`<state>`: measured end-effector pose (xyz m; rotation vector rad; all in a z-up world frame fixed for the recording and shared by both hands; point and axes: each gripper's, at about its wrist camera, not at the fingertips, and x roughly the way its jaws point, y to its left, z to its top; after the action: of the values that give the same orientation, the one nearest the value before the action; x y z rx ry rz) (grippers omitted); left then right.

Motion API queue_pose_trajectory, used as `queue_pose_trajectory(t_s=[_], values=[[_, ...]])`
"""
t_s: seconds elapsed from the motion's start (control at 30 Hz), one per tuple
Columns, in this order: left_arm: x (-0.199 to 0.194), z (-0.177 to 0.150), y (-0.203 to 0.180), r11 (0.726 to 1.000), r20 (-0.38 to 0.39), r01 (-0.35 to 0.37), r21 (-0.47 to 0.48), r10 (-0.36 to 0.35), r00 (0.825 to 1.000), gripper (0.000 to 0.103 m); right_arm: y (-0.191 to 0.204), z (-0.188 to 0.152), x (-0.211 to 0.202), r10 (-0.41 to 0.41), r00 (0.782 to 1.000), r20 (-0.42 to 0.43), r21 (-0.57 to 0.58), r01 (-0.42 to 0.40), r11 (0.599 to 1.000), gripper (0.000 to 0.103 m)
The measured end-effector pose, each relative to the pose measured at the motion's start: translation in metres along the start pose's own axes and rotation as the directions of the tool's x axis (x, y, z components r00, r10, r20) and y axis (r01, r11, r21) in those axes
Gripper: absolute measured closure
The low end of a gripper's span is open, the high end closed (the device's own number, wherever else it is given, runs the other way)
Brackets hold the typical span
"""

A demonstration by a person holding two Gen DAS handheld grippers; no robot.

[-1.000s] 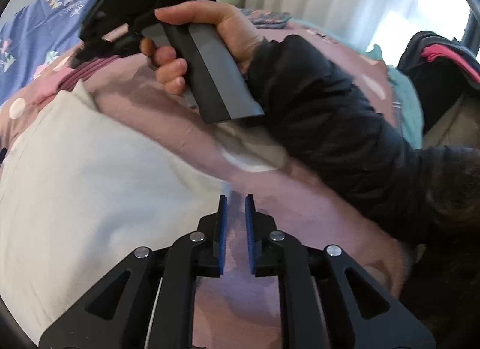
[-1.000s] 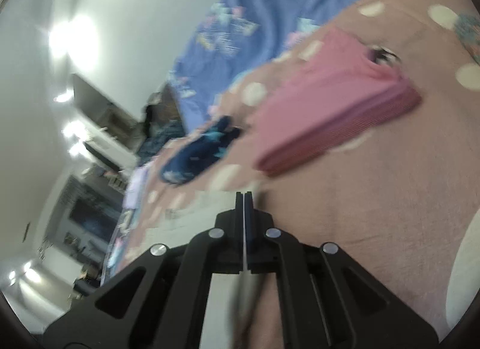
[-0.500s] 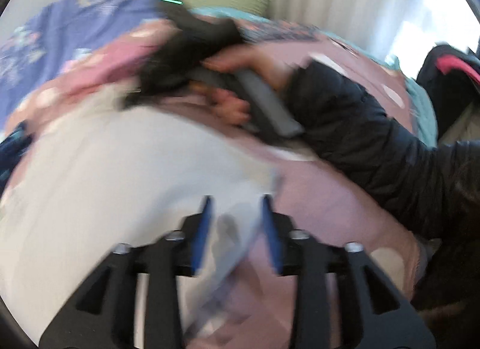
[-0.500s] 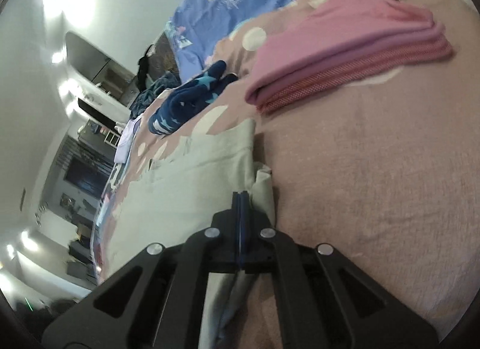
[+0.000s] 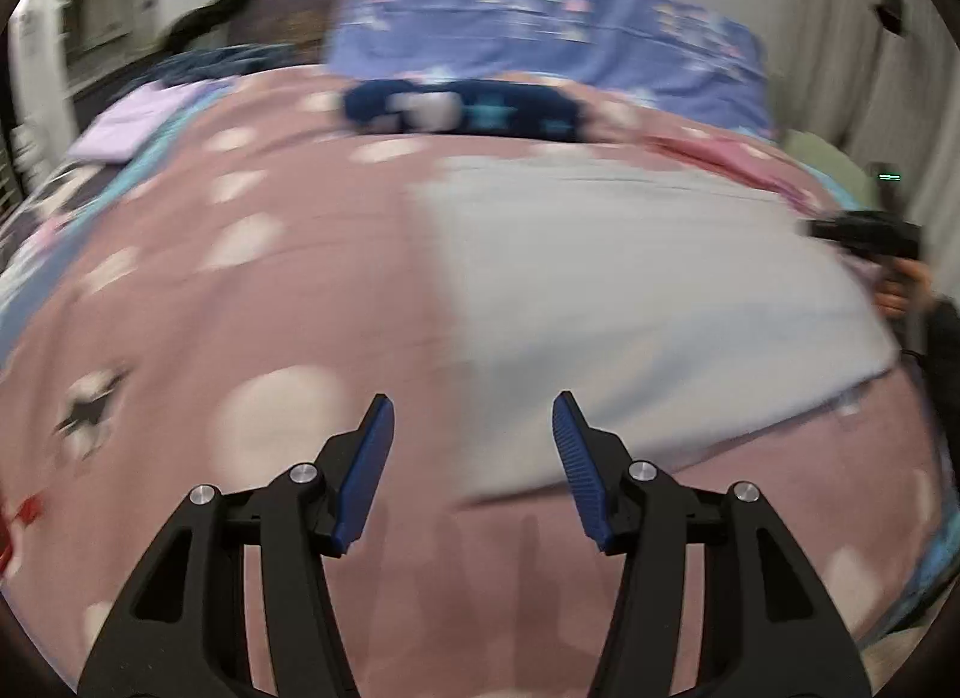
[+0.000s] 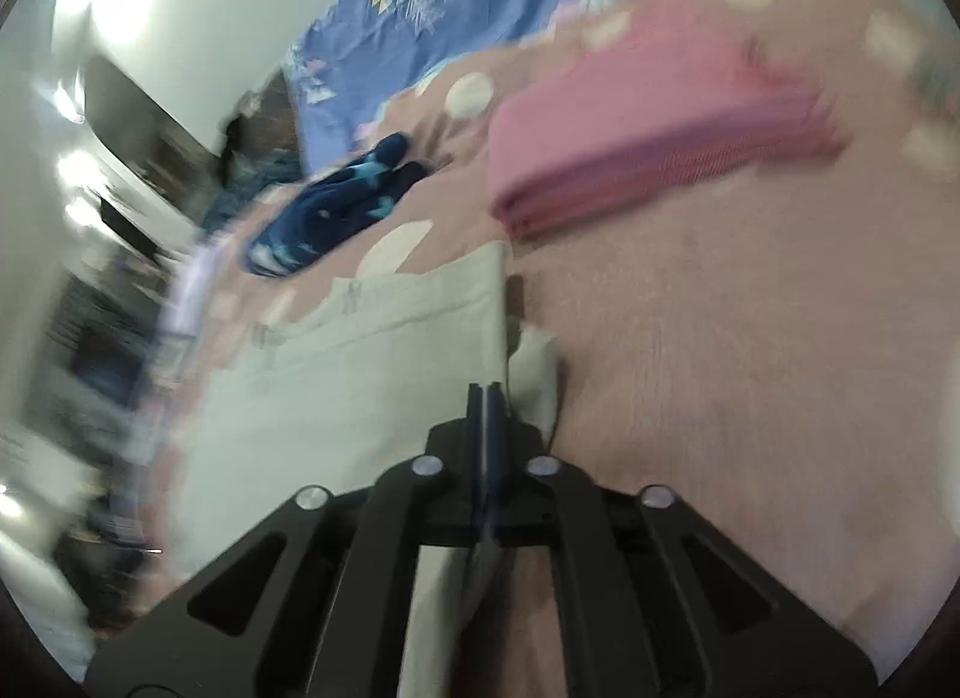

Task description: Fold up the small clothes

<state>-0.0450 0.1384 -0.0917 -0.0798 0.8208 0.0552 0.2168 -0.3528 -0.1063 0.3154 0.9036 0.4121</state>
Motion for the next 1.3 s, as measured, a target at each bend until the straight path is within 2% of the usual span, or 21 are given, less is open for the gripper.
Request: queue_pose_trajectory(t_s=[0.03,0.07,0.1,0.13,0.17,0.2,0.23,0.27,0.33,0.37,0.43,0.5,0.6,0.73,0.87,0.93,1.0,1.1,1.17,1.23,1.3], values=[[-0.003,-0.003,0.014,1.0,0.003,-0.018,-0.015,0.018,1.0,0.048,0.02,-0.007,-0.015,-0.058,0.998,0.036,-0.081,0.061,0.995,0.084],[-0.004,-0.002,0.026,0.999,0.008,-0.028,-0.032,0.028,1.0,0.048,0.055,-0.018,-0.035,-0.113,0.988,0.106,-0.19,0.132,0.973,0.08],[-0.005,-0.002,0.041,0.998,0.02,-0.03,-0.056,0.031,0.999,0.048,0.079,-0.026,-0.05,-0.144,0.976,0.164,-0.252,0.183,0.95,0.07],[-0.005,0.001,0.052,0.997,0.032,-0.025,-0.075,0.028,0.999,0.048,0.107,-0.037,-0.065,-0.167,0.957,0.239,-0.31,0.238,0.92,0.046],[-0.004,0.004,0.058,0.996,0.045,-0.016,-0.093,0.02,0.999,0.048,0.135,-0.051,-0.08,-0.176,0.927,0.33,-0.36,0.296,0.885,0.03],[-0.001,0.01,0.067,0.993,0.063,0.009,-0.114,-0.002,0.998,0.048,0.172,-0.071,-0.095,-0.163,0.876,0.454,-0.409,0.367,0.836,0.011],[0.001,0.014,0.075,0.992,0.073,0.032,-0.123,-0.023,0.997,0.048,0.196,-0.089,-0.103,-0.138,0.849,0.511,-0.448,0.399,0.8,0.011],[0.003,0.014,0.077,0.991,0.079,0.044,-0.125,-0.034,0.996,0.048,0.22,-0.106,-0.105,-0.112,0.847,0.519,-0.504,0.41,0.76,0.011],[0.012,0.024,0.079,0.99,0.094,0.078,-0.122,-0.066,0.993,0.048,0.278,-0.15,-0.083,-0.069,0.895,0.44,-0.655,0.373,0.658,0.012],[0.016,0.029,0.081,0.986,0.103,0.108,-0.124,-0.096,0.99,0.048,0.291,-0.163,-0.075,-0.054,0.903,0.425,-0.688,0.362,0.629,0.014],[0.018,0.031,0.077,0.973,0.114,0.186,-0.137,-0.171,0.979,0.048,0.33,-0.208,-0.052,0.017,0.94,0.342,-0.801,0.282,0.528,0.042],[0.017,0.028,0.078,0.955,0.127,0.265,-0.135,-0.249,0.96,0.048,0.359,-0.242,-0.031,0.055,0.967,0.249,-0.871,0.199,0.449,0.054],[0.02,0.023,0.078,0.955,0.121,0.277,-0.107,-0.264,0.957,0.048,0.387,-0.272,-0.006,0.057,0.983,0.173,-0.924,0.142,0.356,0.055],[0.029,0.027,0.087,0.956,0.105,0.27,-0.116,-0.258,0.96,0.048,0.403,-0.281,0.028,-0.034,0.994,0.105,-0.934,0.11,0.34,0.055],[0.045,0.05,0.086,0.953,0.086,0.286,-0.1,-0.278,0.957,0.048,0.414,-0.292,0.052,-0.103,0.99,0.096,-0.943,0.124,0.309,0.056],[0.064,0.067,0.085,0.934,0.058,0.34,-0.113,-0.336,0.94,0.048,0.422,-0.294,0.067,-0.121,0.986,0.118,-0.94,0.15,0.307,0.056],[0.087,0.082,0.084,0.902,0.019,0.407,-0.142,-0.409,0.912,0.048,0.429,-0.294,0.079,-0.134,0.979,0.154,-0.94,0.187,0.286,0.056],[0.125,0.101,0.08,0.865,-0.029,0.458,-0.203,-0.473,0.881,0.048,0.437,-0.294,0.092,-0.171,0.961,0.216,-0.932,0.255,0.258,0.056],[0.144,0.11,0.076,0.841,-0.036,0.486,-0.238,-0.508,0.861,0.048,0.439,-0.294,0.096,-0.19,0.954,0.232,-0.922,0.278,0.268,0.057],[0.169,0.12,0.073,0.793,-0.035,0.534,-0.292,-0.567,0.823,0.048,0.44,-0.291,0.1,-0.202,0.95,0.238,-0.915,0.289,0.283,0.059],[0.191,0.127,0.068,0.757,-0.034,0.552,-0.349,-0.599,0.8,0.052,0.44,-0.288,0.105,-0.204,0.952,0.227,-0.913,0.281,0.295,0.062]])
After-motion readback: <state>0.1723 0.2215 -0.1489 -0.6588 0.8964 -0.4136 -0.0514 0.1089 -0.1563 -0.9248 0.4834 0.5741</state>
